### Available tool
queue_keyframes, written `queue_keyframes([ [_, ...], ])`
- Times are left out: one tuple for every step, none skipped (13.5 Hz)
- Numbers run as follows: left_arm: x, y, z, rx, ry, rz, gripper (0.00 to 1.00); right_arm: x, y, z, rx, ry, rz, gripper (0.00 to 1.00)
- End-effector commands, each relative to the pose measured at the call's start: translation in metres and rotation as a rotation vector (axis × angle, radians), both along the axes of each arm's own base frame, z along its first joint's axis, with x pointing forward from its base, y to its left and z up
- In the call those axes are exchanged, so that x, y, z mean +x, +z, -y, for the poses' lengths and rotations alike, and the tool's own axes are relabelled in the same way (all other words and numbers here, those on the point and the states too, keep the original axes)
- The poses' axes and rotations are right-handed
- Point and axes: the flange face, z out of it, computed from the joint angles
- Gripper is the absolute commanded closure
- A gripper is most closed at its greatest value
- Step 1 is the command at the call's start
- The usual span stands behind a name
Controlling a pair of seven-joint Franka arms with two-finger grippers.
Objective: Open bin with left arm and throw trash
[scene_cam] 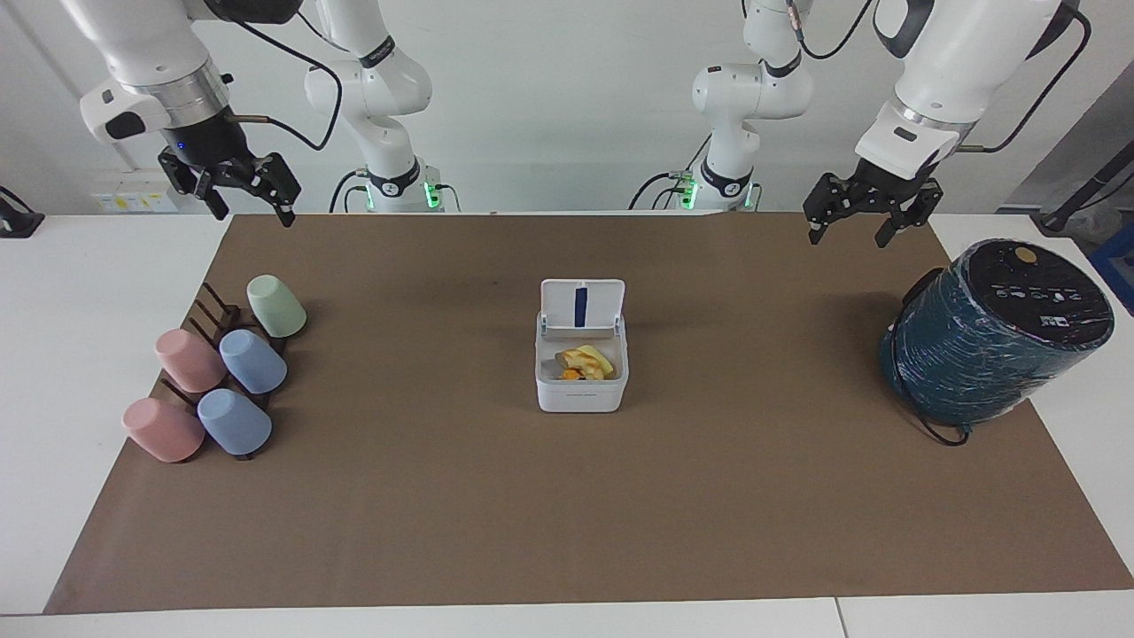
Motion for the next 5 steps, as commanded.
queue_keyframes([
  [-0.0034,-0.0002,-0.0037,0.0,-0.008,0.014,0.0,-0.0065,0.0025,-0.0005,0.002,0.0,0.003,0.0],
  [-0.003,-0.001,-0.0037,0.0,-0.006,0.013,0.0,-0.0065,0.0025,-0.0013,0.002,0.001,0.003,0.0],
  [-0.003,-0.0018,-0.0037,0.0,-0.006,0.011,0.0,-0.0065,0.0025,-0.0005,0.002,0.0,0.003,0.0],
  [-0.0034,-0.0009,-0.0037,0.0,-0.005,0.013,0.0,-0.0066,0.0025,0.0005,0.001,-0.002,0.003,0.0],
  [-0.0035,-0.0009,-0.0037,0.0,-0.006,0.013,0.0,-0.0065,0.0025,-0.0003,0.001,0.0,0.003,0.0],
])
